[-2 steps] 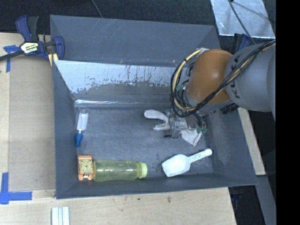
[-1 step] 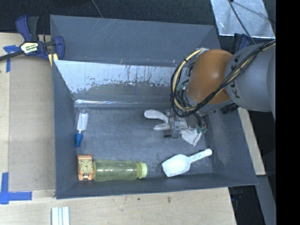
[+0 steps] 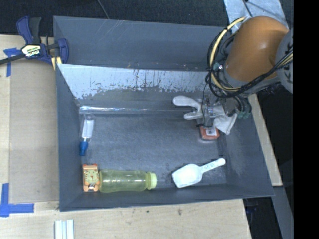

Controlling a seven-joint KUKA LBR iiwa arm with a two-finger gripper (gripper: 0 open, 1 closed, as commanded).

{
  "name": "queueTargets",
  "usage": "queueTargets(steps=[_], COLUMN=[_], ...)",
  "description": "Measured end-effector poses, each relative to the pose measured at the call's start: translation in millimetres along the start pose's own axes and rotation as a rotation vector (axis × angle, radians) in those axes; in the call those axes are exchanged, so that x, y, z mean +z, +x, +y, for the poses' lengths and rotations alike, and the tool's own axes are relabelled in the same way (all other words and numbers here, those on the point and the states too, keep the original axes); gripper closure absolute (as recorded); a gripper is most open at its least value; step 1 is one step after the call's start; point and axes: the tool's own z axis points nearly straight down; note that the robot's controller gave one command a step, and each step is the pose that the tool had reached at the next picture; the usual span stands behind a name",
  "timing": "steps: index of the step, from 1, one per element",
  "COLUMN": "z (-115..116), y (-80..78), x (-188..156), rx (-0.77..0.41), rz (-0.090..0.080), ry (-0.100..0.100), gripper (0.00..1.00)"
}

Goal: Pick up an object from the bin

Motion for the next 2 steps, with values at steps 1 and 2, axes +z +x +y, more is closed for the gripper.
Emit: queueTargets(steps=[1, 2], z=[0, 8], y=[0.0, -1.1], x=[0, -52], rx=[0.000, 0.000], rz=[0.000, 0.005], ry=[0.000, -0.001], gripper=[1.00, 1.00])
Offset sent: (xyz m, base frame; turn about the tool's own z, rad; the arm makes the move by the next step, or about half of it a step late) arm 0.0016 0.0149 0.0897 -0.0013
